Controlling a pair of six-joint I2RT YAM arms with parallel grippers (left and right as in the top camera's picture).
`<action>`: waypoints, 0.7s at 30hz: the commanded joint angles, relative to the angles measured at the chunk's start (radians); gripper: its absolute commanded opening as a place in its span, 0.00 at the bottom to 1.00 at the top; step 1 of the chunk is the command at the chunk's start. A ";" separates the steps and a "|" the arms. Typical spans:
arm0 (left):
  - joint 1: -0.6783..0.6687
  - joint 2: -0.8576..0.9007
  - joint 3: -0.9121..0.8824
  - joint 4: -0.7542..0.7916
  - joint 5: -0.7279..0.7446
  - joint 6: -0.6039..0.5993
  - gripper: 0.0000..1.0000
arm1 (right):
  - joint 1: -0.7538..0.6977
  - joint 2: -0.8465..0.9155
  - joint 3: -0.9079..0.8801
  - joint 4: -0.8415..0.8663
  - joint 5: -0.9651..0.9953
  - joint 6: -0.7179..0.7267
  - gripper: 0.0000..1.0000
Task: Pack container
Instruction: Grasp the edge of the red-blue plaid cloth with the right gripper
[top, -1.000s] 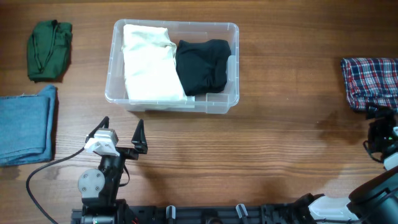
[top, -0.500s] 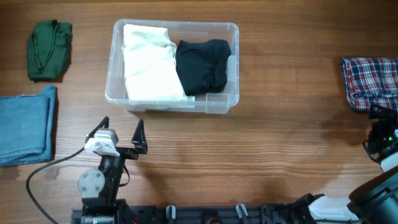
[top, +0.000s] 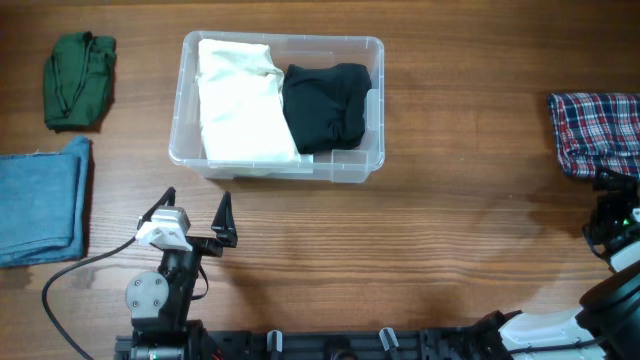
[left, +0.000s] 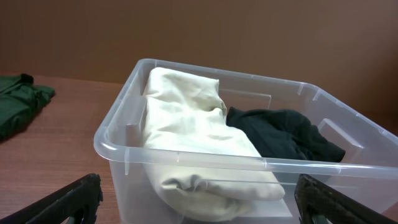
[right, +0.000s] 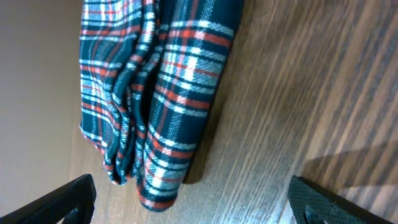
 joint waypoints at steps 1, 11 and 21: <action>0.006 -0.007 -0.001 -0.009 -0.002 -0.008 1.00 | -0.002 0.018 -0.008 0.044 -0.018 0.004 1.00; 0.006 -0.007 -0.001 -0.009 -0.002 -0.008 1.00 | 0.005 0.117 -0.007 0.206 -0.026 0.084 1.00; 0.006 -0.007 -0.001 -0.009 -0.002 -0.008 1.00 | 0.089 0.228 0.019 0.386 -0.043 0.142 1.00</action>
